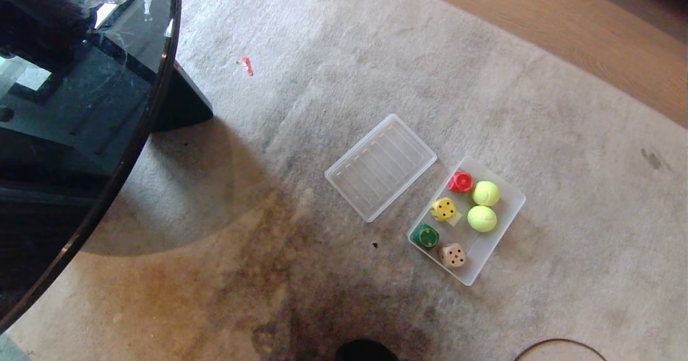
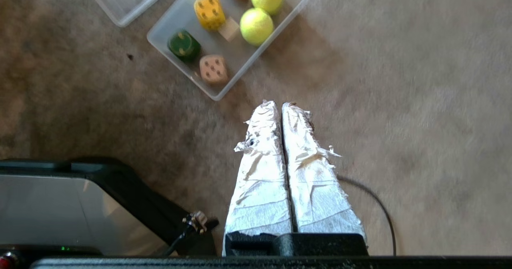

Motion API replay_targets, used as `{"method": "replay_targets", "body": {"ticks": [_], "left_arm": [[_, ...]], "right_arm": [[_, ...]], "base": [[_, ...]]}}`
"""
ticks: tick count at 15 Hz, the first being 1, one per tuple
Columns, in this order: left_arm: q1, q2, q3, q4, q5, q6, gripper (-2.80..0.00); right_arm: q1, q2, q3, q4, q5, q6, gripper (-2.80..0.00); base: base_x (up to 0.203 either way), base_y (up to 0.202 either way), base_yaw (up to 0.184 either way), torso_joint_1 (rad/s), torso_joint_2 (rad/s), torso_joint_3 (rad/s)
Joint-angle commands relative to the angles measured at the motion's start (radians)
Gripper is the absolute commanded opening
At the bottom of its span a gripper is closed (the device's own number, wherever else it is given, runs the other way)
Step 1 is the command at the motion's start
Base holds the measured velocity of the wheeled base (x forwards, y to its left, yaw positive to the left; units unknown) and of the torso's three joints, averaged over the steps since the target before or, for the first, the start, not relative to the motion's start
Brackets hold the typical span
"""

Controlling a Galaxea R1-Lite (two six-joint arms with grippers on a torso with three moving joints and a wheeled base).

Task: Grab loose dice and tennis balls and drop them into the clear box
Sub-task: Close the lid

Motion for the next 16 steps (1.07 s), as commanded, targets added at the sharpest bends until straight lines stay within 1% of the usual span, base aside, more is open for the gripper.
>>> {"method": "replay_targets", "body": {"ticks": [1, 13, 14, 16], "left_arm": [[0.0, 0.0, 0.0, 0.0, 0.001, 0.0, -2.8], [0.0, 0.0, 0.0, 0.0, 0.001, 0.0, -2.8], [0.0, 0.0, 0.0, 0.0, 0.001, 0.0, -2.8], [0.0, 0.0, 0.0, 0.0, 0.001, 0.0, -2.8]], "right_arm": [[0.001, 0.001, -0.001, 0.0, 0.0, -0.001, -2.8], [0.001, 0.0, -0.001, 0.0, 0.0, -0.001, -2.8], [0.001, 0.0, -0.001, 0.0, 0.0, -0.001, -2.8], [0.001, 0.0, -0.001, 0.0, 0.0, -0.001, -2.8]], "base": [[0.002, -0.003, 0.068, 0.002, 0.01, -0.001], [0.001, -0.009, 0.158, 0.004, 0.0, 0.003], [0.003, -0.008, 0.096, -0.002, 0.0, 0.006], [0.0, 0.0, 0.0, 0.0, 0.0, 0.0]]}}
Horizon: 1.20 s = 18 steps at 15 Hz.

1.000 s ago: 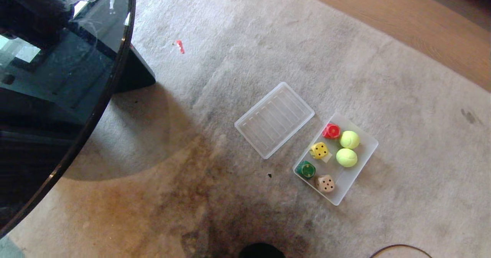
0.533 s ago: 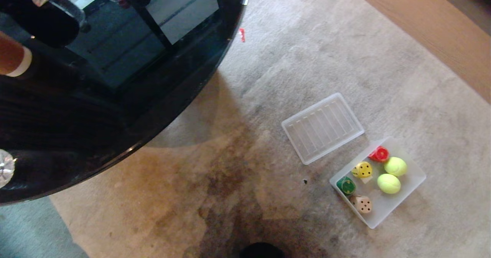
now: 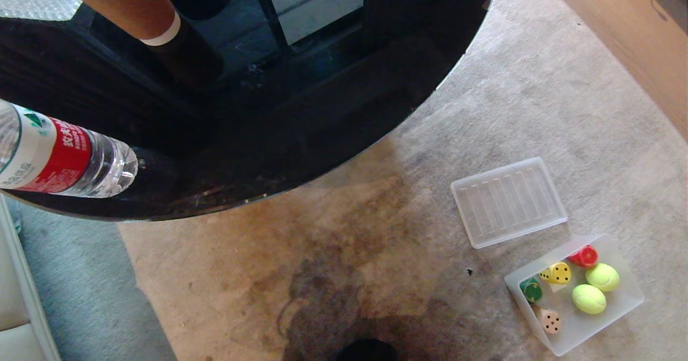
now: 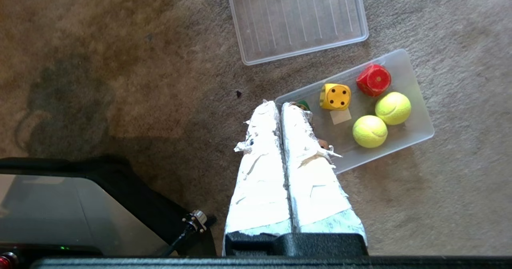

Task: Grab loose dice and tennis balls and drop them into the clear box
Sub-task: Close the lid

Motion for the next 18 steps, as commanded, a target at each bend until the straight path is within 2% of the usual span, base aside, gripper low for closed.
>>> {"method": "replay_targets", "body": {"ticks": [1, 10, 18], "left_arm": [[0.0, 0.0, 0.0, 0.0, 0.0, 0.0, -2.8], [0.0, 0.0, 0.0, 0.0, 0.0, 0.0, -2.8], [0.0, 0.0, 0.0, 0.0, 0.0, -0.001, -2.8]], "right_arm": [[0.0, 0.0, 0.0, 0.001, 0.0, -0.001, -2.8], [0.0, 0.0, 0.0, 0.001, 0.0, -0.001, -2.8], [0.0, 0.0, 0.0, 0.001, 0.0, -0.002, -2.8]], "base": [[0.0, 0.0, 0.0, 0.0, 0.0, 0.0], [0.0, 0.0, 0.0, 0.0, 0.0, 0.0], [0.0, 0.0, 0.0, 0.002, 0.0, -0.169]]}}
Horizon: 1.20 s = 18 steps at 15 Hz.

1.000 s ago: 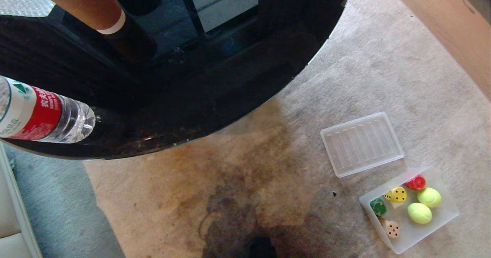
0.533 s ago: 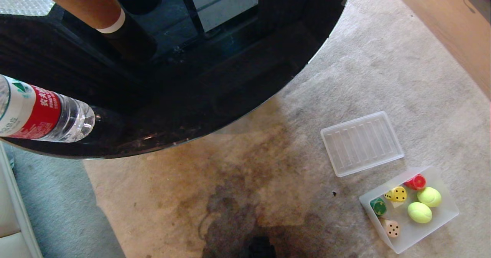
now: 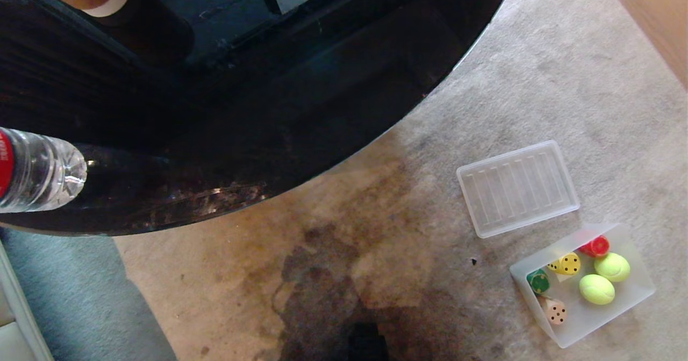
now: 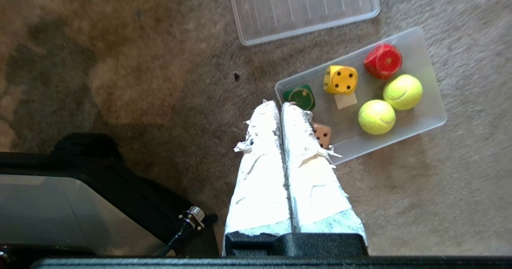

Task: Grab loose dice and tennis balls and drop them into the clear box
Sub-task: Close the lid

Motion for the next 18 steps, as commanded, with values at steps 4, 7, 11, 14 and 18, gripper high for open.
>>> {"method": "replay_targets", "body": {"ticks": [4, 7, 11, 14, 18], "left_arm": [[0.0, 0.002, 0.0, 0.0, 0.0, -0.001, -2.8], [0.0, 0.002, 0.001, 0.0, 0.0, -0.001, -2.8], [0.0, 0.002, 0.0, 0.0, 0.0, -0.001, -2.8], [0.0, 0.002, 0.0, 0.0, 0.0, -0.001, -2.8], [0.0, 0.0, 0.0, 0.0, 0.0, -0.001, -2.8]], "right_arm": [[0.0, 0.0, 0.002, -0.001, 0.0, 0.0, -2.8], [0.0, 0.0, 0.001, -0.001, 0.0, -0.002, -2.8], [0.0, 0.0, 0.002, -0.001, 0.0, -0.002, -2.8], [0.0, 0.0, 0.002, -0.001, 0.0, -0.002, -2.8], [0.0, 0.0, 0.002, -0.001, 0.0, 0.0, -2.8]], "base": [[0.0, 0.0, 0.0, 0.003, 0.0, -0.2], [0.0, 0.0, 0.0, 0.001, 0.01, -0.204], [0.0, 0.0, 0.0, 0.004, 0.0, -0.157], [0.0, 0.0, 0.0, 0.0, 0.0, -0.013], [0.0, 0.0, 0.0, 0.0, 0.0, 0.0]]}}
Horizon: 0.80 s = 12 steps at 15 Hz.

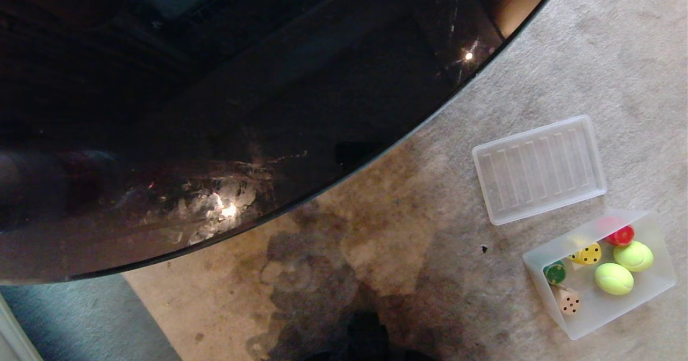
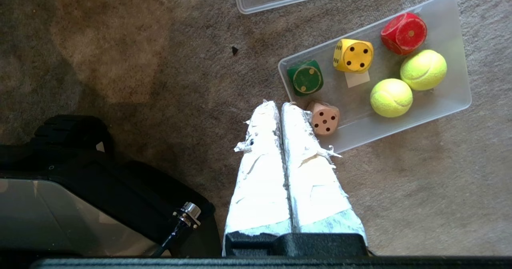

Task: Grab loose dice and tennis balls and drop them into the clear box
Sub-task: Close the lid

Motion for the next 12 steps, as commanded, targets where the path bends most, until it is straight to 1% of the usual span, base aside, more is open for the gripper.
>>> {"method": "replay_targets", "body": {"ticks": [1, 3, 6, 7, 9, 11, 12], "left_arm": [[0.0, 0.0, 0.0, 0.0, 0.0, 0.0, -2.8], [0.0, 0.0, 0.0, 0.0, 0.0, 0.003, -2.8], [0.0, 0.0, 0.0, 0.0, 0.0, 0.001, -2.8], [0.0, 0.0, 0.0, 0.0, 0.0, 0.003, -2.8], [0.0, 0.0, 0.0, 0.0, 0.0, 0.003, -2.8], [0.0, 0.0, 0.0, 0.0, 0.0, 0.001, -2.8], [0.0, 0.0, 0.0, 0.0, 0.0, 0.003, -2.8]], "right_arm": [[0.0, 0.0, 0.0, 0.001, 0.0, 0.0, -2.8], [0.0, 0.001, -0.005, 0.007, 0.002, 0.001, -2.8], [0.0, 0.007, -0.056, 0.041, 0.013, 0.006, -2.8], [0.0, 0.041, -0.099, 0.09, 0.013, 0.015, -2.8], [0.003, 0.203, -0.222, 0.156, 0.015, 0.051, -2.8], [0.005, 0.346, -0.299, 0.182, 0.02, 0.079, -2.8], [0.005, 0.41, -0.315, 0.164, 0.023, 0.09, -2.8]], "base": [[0.0, 0.0, 0.0, 0.0, 0.0, 0.0], [0.0, 0.0, 0.0, 0.0, 0.0, 0.0], [0.0, 0.0, 0.0, 0.0, 0.0, 0.0], [0.0, 0.0, 0.0, 0.0, 0.0, 0.0], [0.0, 0.0, 0.0, 0.0, 0.0, 0.0], [0.0, 0.0, 0.0, 0.0, 0.0, 0.0], [0.0, 0.0, 0.0, 0.0, 0.0, 0.0]]}}
